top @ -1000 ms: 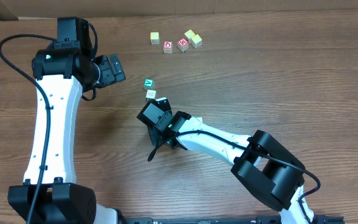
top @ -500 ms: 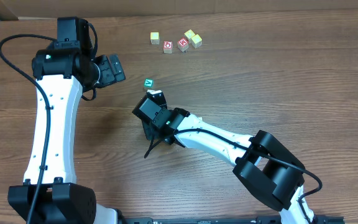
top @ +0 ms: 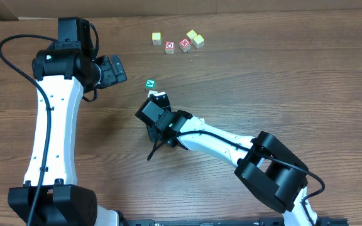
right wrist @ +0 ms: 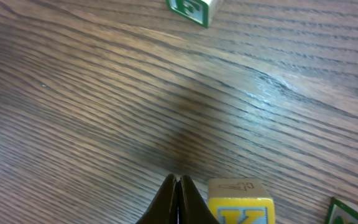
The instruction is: Flip 5 blocks
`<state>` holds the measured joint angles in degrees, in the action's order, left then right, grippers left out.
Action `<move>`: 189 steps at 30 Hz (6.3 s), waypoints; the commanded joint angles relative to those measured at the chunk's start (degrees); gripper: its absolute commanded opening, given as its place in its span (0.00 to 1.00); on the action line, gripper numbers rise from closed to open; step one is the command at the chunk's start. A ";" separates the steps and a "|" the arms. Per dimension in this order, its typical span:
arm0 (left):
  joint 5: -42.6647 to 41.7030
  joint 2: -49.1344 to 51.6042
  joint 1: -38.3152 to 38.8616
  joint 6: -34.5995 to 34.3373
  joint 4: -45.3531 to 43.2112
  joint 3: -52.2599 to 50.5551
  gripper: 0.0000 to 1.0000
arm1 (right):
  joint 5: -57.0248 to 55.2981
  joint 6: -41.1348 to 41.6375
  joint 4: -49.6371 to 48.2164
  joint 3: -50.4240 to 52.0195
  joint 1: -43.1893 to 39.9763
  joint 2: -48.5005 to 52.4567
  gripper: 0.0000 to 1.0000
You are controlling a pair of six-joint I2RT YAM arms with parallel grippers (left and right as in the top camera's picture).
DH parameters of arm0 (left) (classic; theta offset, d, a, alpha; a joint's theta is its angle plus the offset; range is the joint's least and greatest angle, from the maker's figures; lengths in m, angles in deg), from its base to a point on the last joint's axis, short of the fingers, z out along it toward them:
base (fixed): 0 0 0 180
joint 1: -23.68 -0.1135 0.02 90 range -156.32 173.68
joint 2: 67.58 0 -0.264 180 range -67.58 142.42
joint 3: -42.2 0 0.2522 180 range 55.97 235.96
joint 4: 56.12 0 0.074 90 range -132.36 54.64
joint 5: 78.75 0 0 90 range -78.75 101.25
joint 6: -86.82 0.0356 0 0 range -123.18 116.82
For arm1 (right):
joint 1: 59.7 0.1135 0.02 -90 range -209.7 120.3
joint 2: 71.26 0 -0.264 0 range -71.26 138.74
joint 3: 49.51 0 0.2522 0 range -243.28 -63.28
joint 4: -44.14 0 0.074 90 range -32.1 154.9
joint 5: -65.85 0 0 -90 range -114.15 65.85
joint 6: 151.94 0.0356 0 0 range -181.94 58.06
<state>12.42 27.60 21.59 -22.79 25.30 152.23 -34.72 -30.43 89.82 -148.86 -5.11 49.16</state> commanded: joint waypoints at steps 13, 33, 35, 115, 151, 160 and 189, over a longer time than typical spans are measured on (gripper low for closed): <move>0.74 0.39 0.24 -1.20 -0.22 1.44 1.00 | 3.67 1.75 0.13 0.48 0.42 -0.66 0.04; 0.74 0.39 0.24 -1.20 -0.22 1.44 1.00 | -3.98 1.77 5.31 0.50 -0.61 -0.66 0.04; 0.74 0.39 0.24 -1.20 -0.22 1.44 1.00 | -4.00 1.77 5.62 0.50 -0.79 -0.66 0.04; 0.74 0.39 0.24 -1.18 -0.22 1.44 1.00 | 7.76 0.98 5.92 -2.19 -13.73 -4.57 0.04; 0.74 0.39 0.24 -1.20 -0.20 1.44 1.00 | 10.73 -1.79 8.96 -1.84 -11.74 -0.72 0.04; 0.74 0.39 0.24 -1.20 -0.22 1.44 1.00 | 10.71 -1.79 9.35 -1.95 -11.74 -0.79 0.04; 0.74 0.39 0.24 -1.18 -0.22 1.44 1.00 | 2.34 -1.62 13.51 -6.71 -2.84 -0.59 0.04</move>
<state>12.44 27.60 21.59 -22.79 25.30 152.23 -26.90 -32.16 103.70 -156.64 -7.84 48.51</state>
